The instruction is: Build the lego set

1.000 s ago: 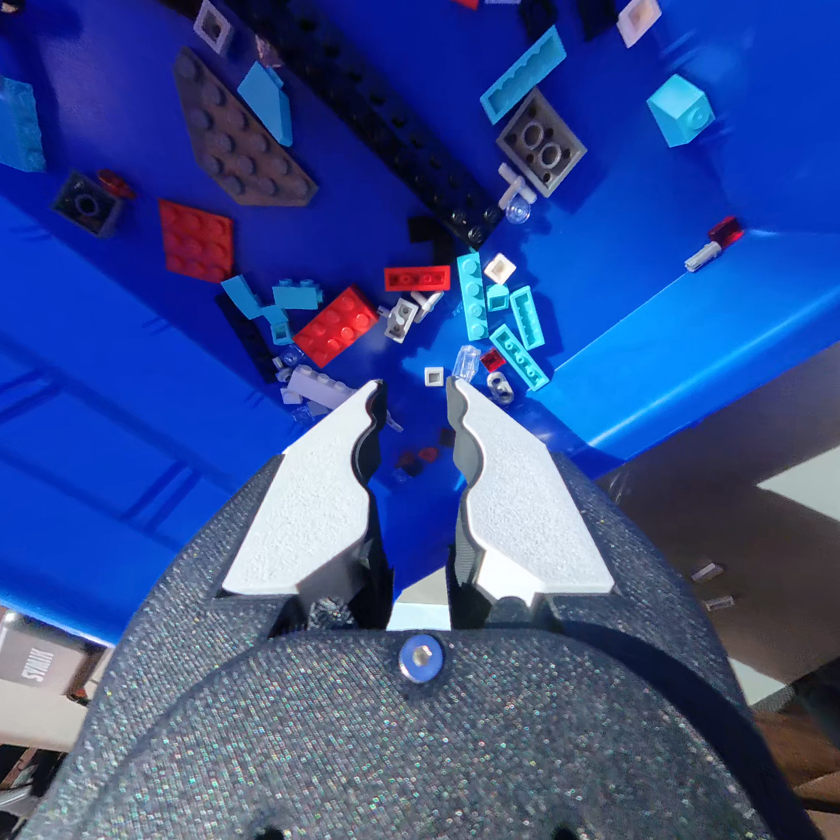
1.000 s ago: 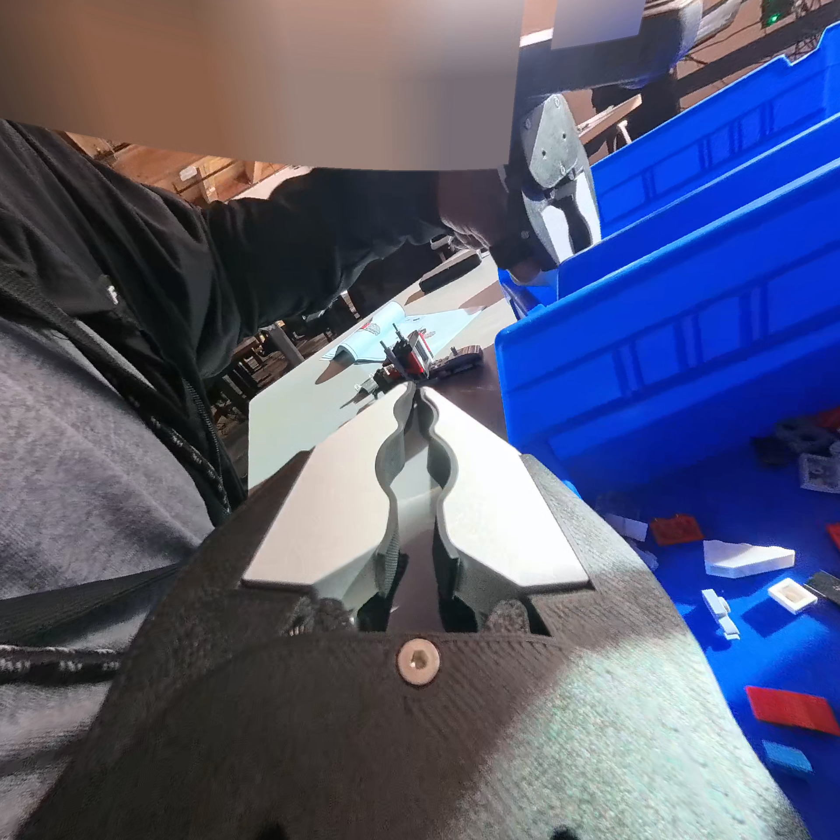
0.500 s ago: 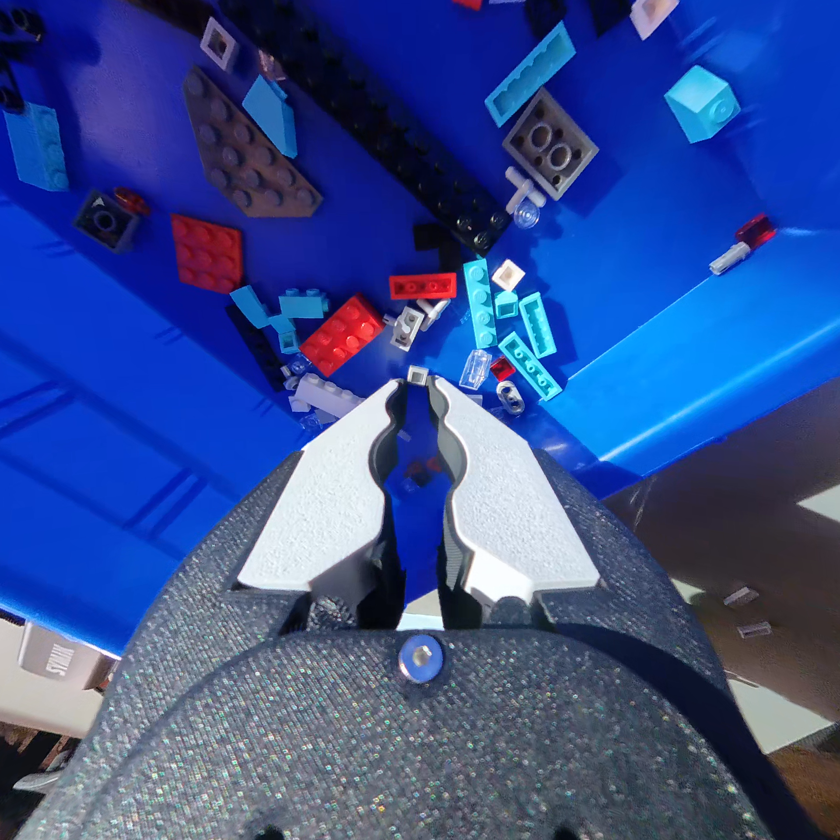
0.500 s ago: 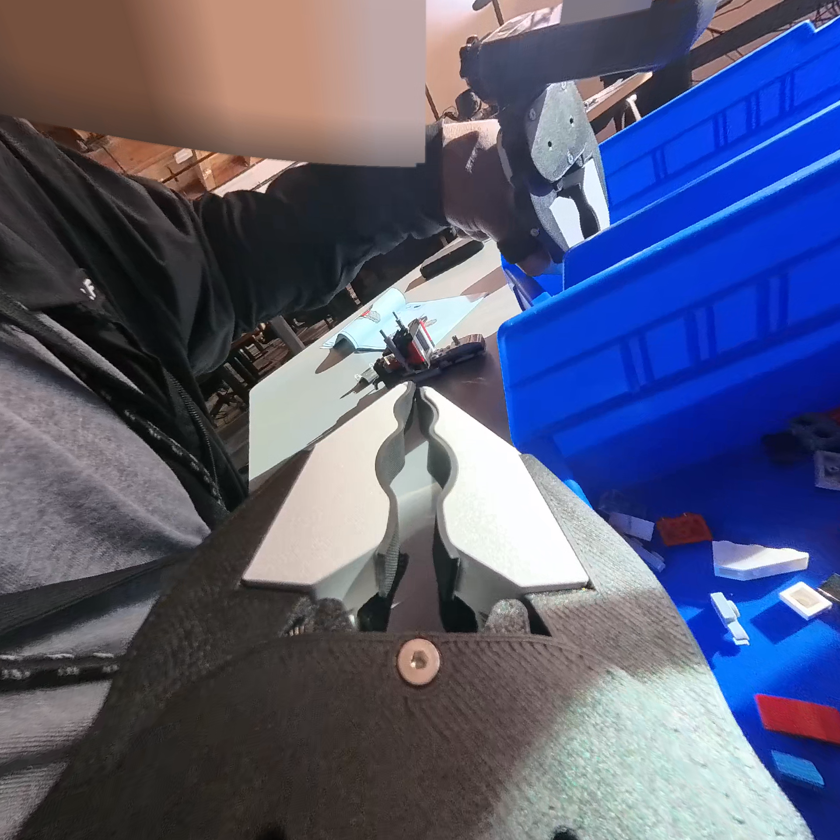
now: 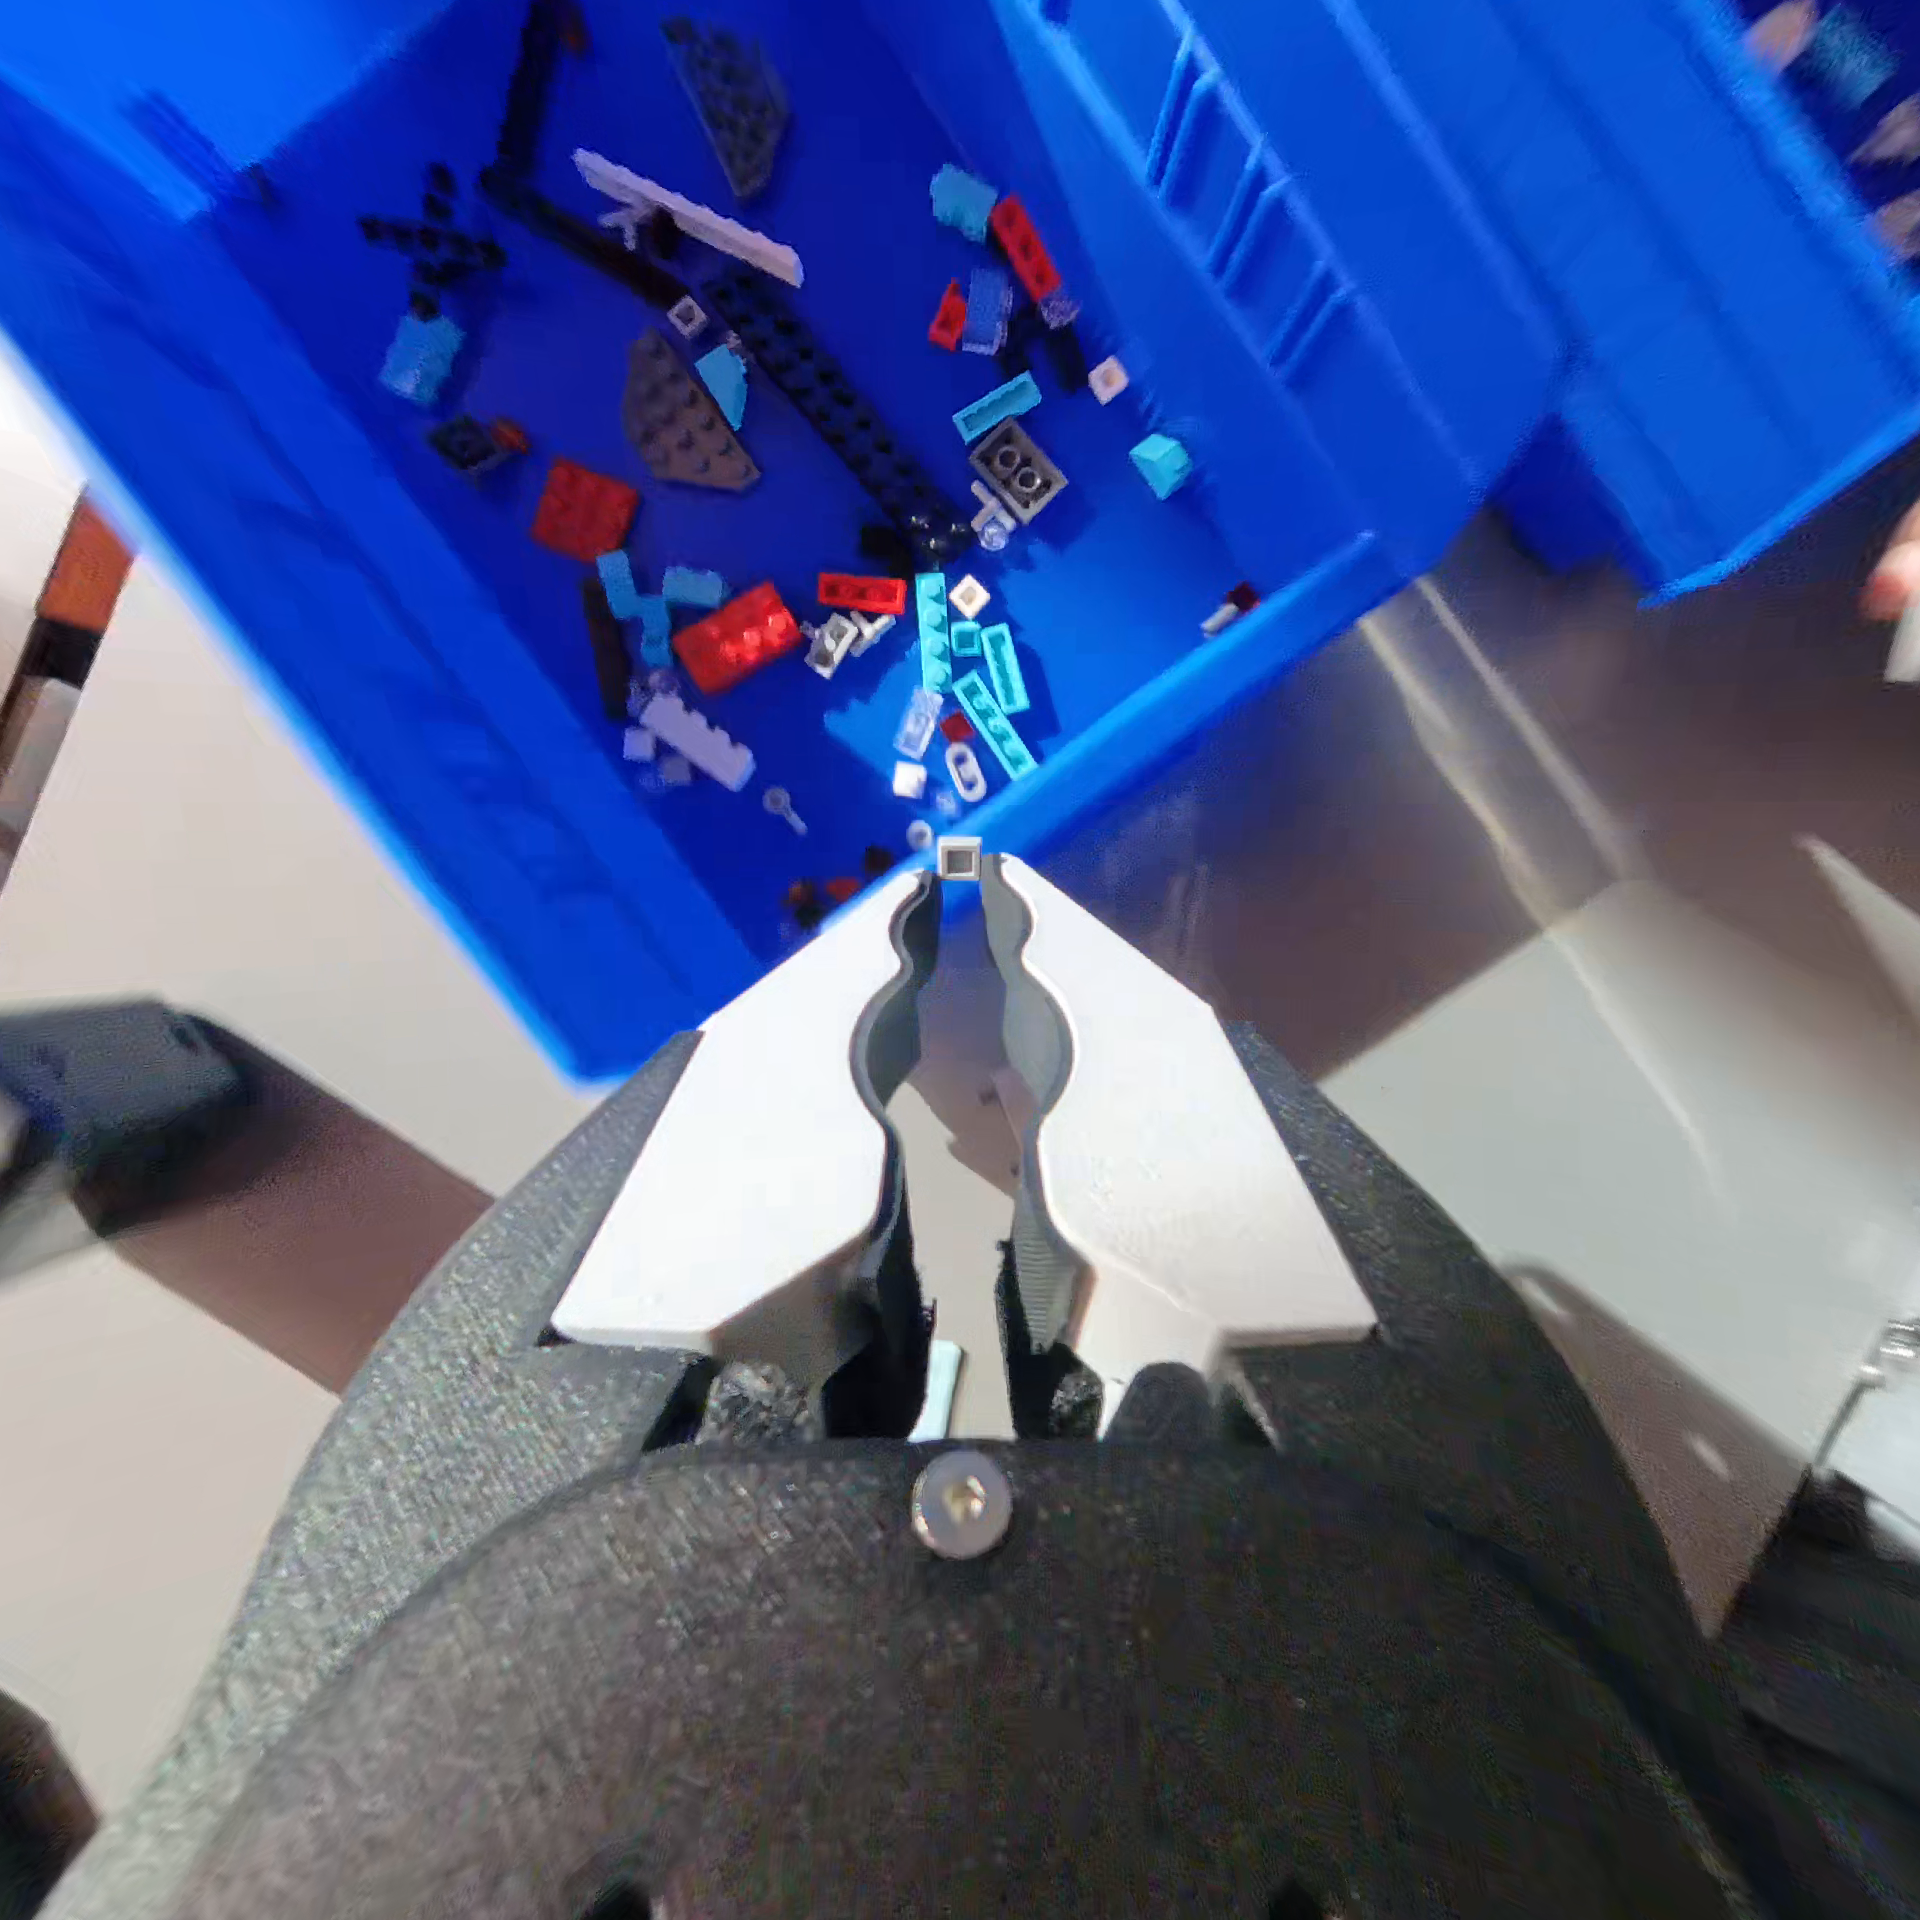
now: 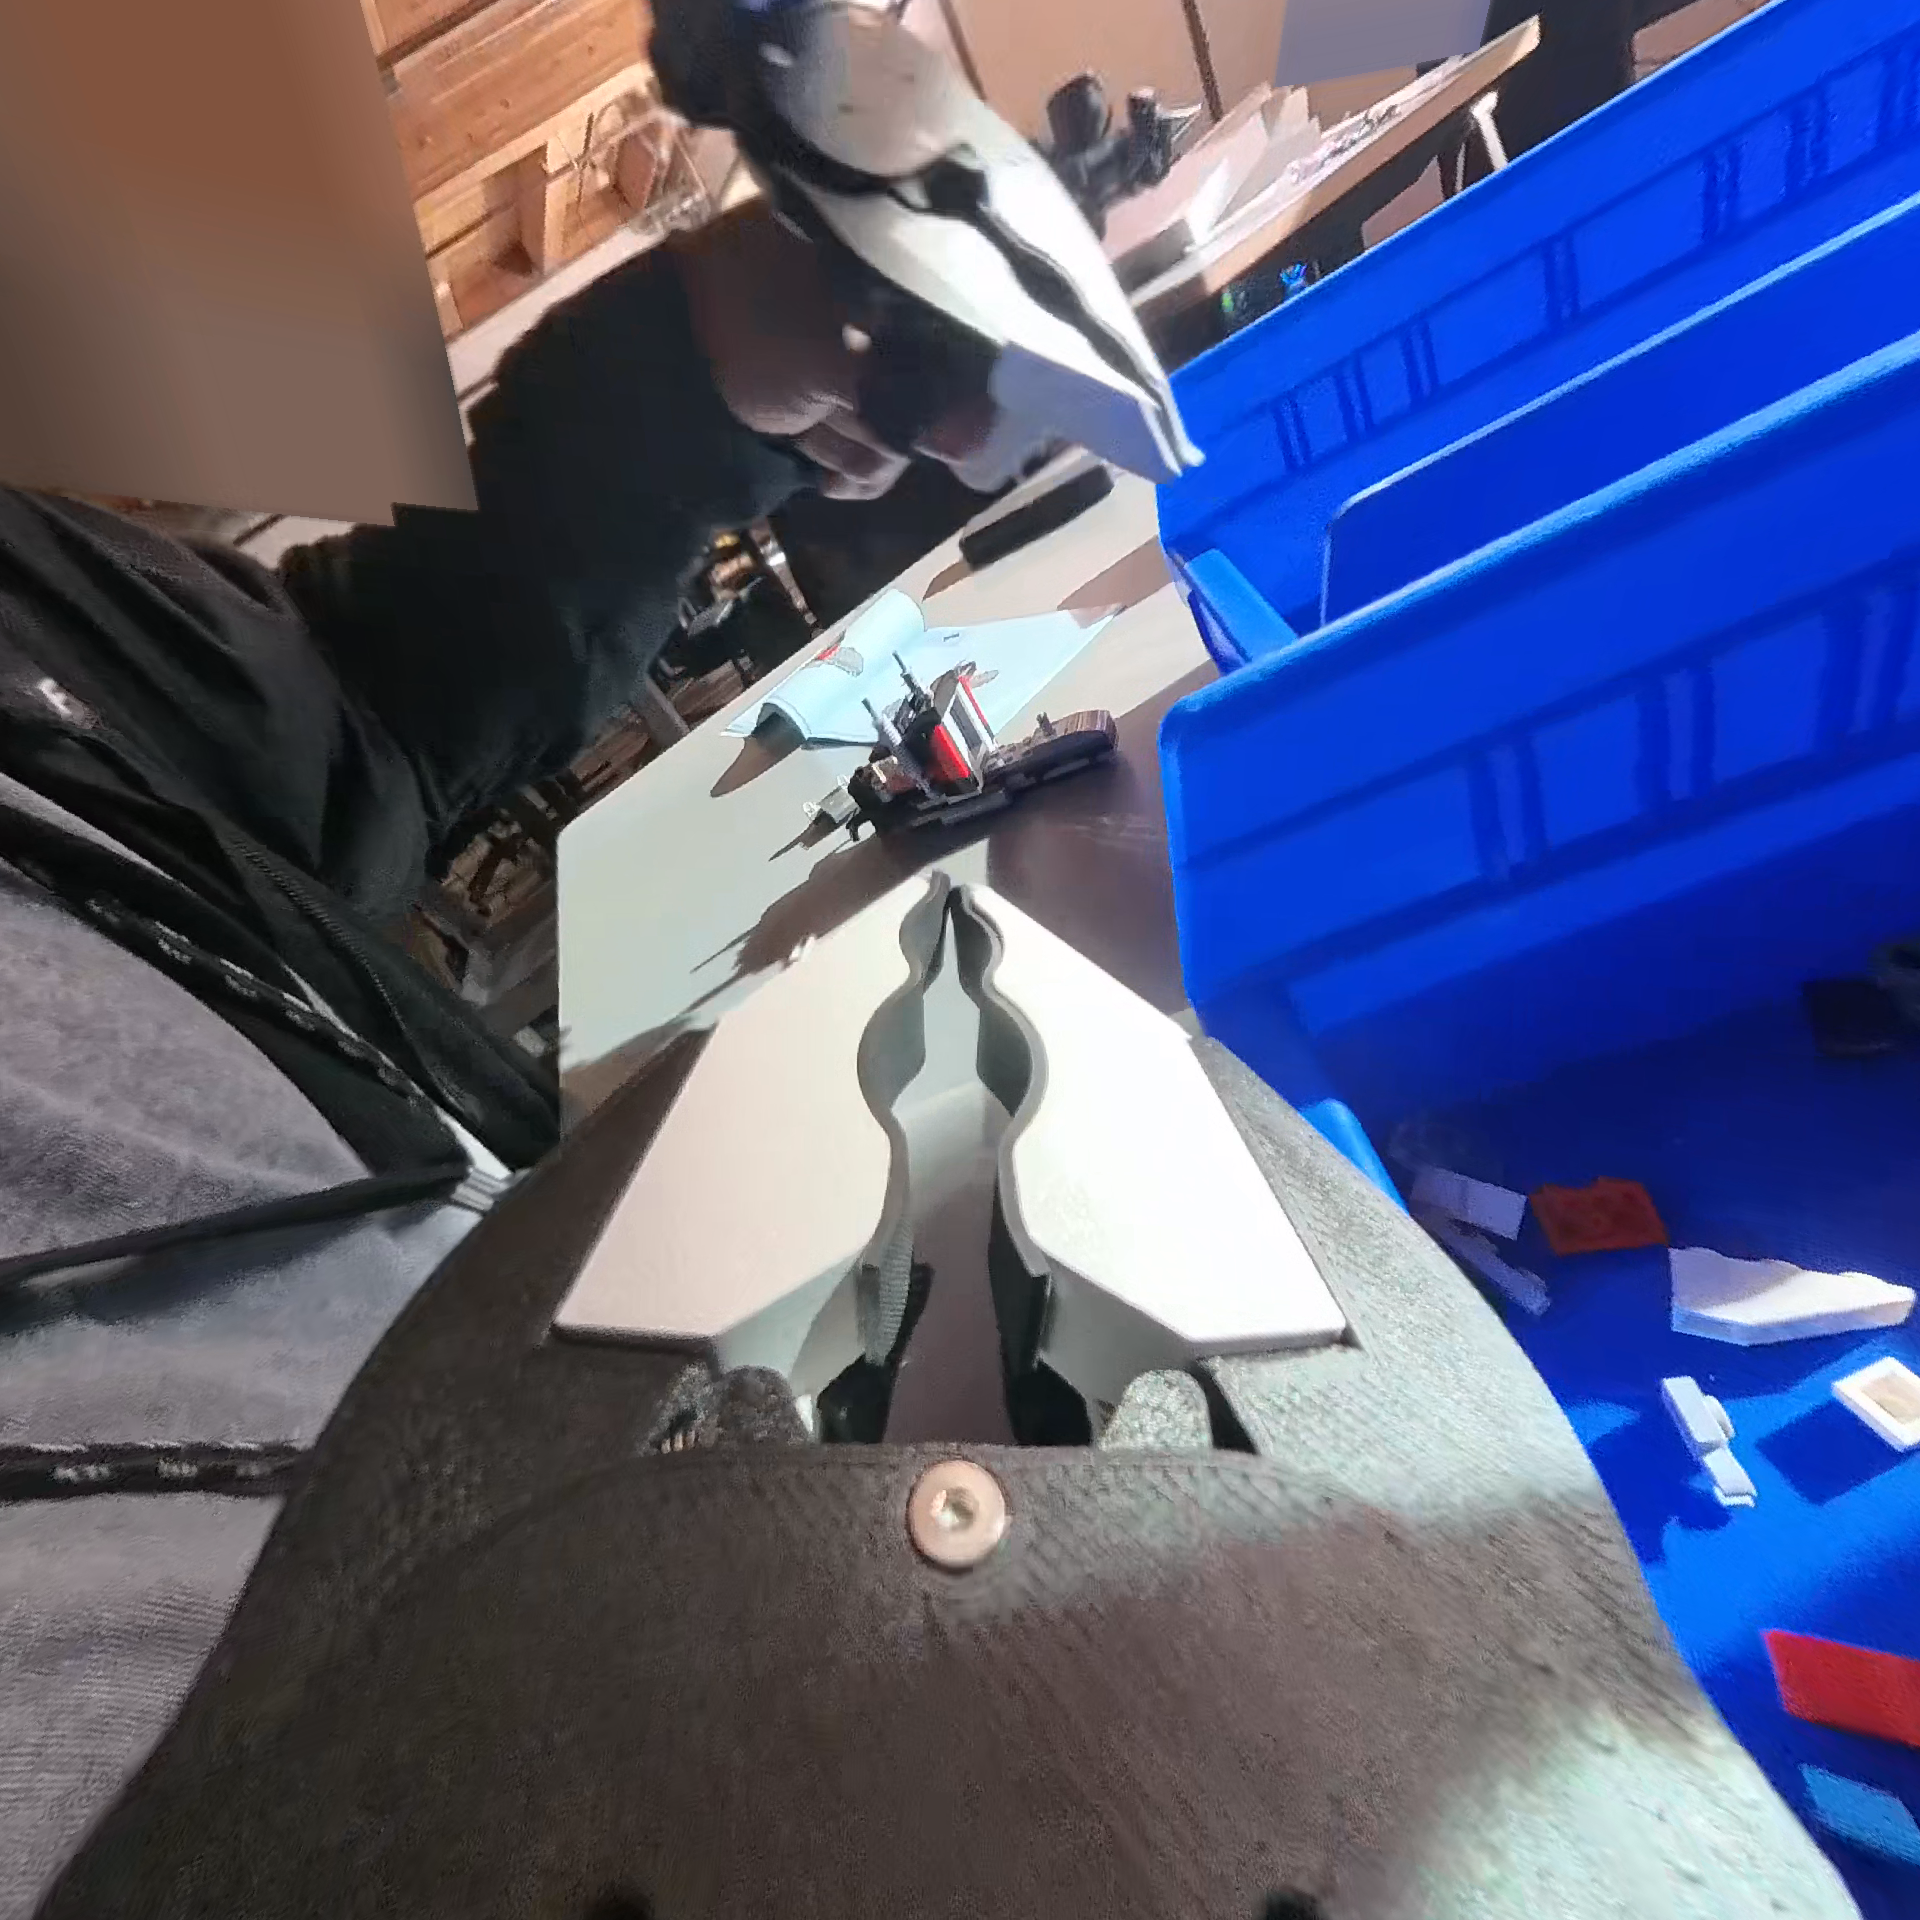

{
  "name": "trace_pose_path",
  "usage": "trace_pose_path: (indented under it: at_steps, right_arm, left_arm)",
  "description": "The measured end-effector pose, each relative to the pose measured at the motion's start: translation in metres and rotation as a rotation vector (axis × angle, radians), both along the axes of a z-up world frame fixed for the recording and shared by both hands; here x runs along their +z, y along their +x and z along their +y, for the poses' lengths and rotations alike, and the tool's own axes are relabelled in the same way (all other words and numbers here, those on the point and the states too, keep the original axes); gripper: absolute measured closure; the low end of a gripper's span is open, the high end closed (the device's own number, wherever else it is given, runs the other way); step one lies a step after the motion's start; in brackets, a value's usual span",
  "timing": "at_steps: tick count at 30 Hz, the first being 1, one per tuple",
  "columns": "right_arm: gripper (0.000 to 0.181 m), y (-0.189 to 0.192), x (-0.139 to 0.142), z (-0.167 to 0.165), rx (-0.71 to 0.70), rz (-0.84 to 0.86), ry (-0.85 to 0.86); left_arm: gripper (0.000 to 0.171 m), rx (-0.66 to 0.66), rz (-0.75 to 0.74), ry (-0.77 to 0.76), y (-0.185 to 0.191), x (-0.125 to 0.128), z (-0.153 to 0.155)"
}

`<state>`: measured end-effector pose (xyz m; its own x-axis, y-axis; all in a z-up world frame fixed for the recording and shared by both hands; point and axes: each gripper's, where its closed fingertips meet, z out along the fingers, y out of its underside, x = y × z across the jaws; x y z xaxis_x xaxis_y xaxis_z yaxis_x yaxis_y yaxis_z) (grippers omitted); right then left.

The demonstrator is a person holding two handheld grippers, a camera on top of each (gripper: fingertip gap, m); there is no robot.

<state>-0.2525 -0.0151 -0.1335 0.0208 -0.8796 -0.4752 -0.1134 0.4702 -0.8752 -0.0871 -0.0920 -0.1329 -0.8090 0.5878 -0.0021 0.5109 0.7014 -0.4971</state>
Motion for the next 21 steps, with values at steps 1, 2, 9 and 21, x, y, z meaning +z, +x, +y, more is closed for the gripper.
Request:
trace_pose_path:
  at_steps: [1,2,9,21]
  right_arm:
    - [0.180,0.002,-0.002,0.002,0.012,0.013,-0.004]
    - [0.180,0.004,-0.004,0.005,0.024,0.031,-0.012]
    - [0.178,0.044,-0.009,0.039,0.105,0.093,-0.163]
    - [0.178,0.160,-0.001,0.111,0.266,0.077,-0.305]
  left_arm:
    - [0.162,0.029,0.039,-0.033,0.005,0.010,0.013]
    - [0.163,0.061,0.075,-0.064,0.012,0.017,0.028]
    - [0.162,0.293,0.269,-0.166,0.081,0.009,0.142]
    - [0.163,0.324,0.416,-0.184,0.102,-0.062,0.219]
